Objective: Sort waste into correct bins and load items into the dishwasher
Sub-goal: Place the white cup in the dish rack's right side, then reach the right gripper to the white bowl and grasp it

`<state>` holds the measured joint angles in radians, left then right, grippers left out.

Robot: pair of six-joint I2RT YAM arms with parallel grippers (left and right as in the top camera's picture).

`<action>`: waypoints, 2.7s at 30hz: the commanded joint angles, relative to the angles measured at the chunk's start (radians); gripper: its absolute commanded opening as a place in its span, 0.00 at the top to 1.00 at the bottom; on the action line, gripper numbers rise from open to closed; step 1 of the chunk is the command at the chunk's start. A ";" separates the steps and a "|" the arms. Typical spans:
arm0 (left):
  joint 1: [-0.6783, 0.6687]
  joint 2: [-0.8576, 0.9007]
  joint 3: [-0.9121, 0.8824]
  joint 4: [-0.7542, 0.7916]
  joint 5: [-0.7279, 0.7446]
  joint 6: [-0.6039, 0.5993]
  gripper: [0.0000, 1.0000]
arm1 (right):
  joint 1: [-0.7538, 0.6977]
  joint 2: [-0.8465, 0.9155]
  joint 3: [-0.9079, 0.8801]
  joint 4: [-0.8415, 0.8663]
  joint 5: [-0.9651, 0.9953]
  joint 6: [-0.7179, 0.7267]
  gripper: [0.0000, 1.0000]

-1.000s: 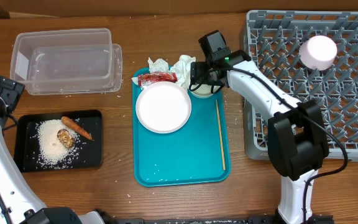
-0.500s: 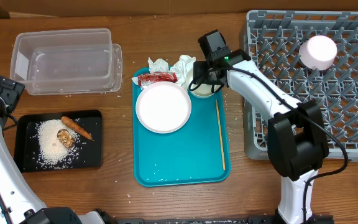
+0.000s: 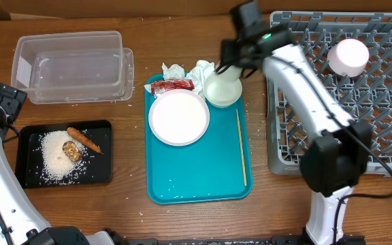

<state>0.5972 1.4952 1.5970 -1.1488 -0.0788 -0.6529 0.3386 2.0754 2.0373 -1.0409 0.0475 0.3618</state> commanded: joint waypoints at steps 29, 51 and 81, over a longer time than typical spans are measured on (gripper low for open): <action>-0.002 0.008 0.000 0.000 0.002 -0.013 0.00 | -0.916 0.055 0.126 -0.087 0.041 -0.021 0.24; -0.002 0.008 0.000 0.000 0.002 -0.013 0.00 | -0.808 -0.005 0.130 -0.129 -0.059 -0.028 0.92; -0.002 0.008 0.000 0.000 0.002 -0.013 0.00 | 0.133 0.238 0.127 -0.097 -0.067 -0.179 0.43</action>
<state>0.5972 1.4956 1.5970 -1.1488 -0.0788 -0.6529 0.4614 2.2448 2.1586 -1.1412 -0.0681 0.1650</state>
